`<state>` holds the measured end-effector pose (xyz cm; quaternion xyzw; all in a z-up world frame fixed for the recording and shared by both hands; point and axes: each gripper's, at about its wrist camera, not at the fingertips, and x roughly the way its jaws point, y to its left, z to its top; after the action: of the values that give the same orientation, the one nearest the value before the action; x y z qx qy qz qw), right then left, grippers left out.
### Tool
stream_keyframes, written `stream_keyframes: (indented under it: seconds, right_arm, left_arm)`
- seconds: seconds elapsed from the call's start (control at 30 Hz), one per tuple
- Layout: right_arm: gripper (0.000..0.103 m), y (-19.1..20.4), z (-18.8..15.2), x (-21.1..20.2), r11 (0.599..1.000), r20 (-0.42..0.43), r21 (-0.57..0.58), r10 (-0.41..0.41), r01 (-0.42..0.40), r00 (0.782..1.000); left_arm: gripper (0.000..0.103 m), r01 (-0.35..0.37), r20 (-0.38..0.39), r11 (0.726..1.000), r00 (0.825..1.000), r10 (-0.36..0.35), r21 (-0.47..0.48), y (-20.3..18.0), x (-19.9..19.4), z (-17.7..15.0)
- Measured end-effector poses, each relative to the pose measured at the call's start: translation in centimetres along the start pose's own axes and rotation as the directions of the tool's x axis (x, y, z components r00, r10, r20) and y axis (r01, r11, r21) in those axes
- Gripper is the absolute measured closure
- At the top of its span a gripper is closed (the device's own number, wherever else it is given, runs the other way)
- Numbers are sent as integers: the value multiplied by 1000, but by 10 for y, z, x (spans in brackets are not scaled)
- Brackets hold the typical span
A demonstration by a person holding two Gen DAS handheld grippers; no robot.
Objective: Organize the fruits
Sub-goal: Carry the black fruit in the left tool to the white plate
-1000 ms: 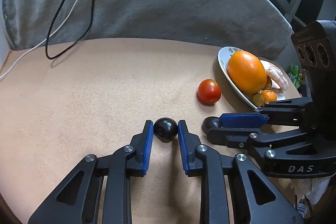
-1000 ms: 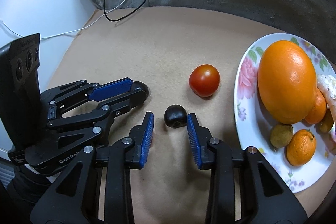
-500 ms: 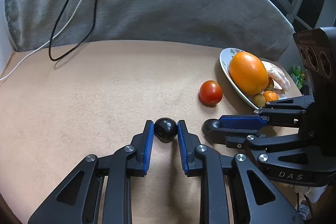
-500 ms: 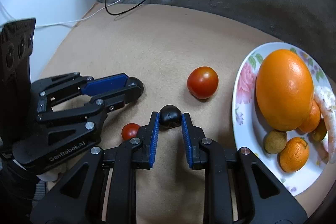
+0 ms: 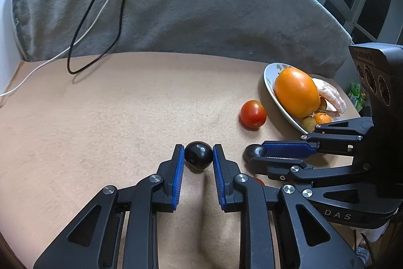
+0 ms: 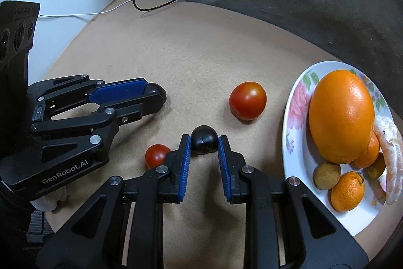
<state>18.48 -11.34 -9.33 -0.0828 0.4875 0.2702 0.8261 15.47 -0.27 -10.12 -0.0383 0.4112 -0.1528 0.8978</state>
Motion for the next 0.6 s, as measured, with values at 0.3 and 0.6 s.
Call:
stream_keyframes:
  seconds: [0.3, 0.6]
  right_arm:
    - [80, -9, -10, -25, 998, 48, 32, 56, -57, 997]
    - [80, -32, -30, -70, 994, 132, 73, 70, -80, 989]
  left_arm:
    - [82, 5, 26, 1000, 1000, -5, 7, -6, -16, 2]
    - [82, 31, 44, 998, 998, -33, 48, -36, -22, 8]
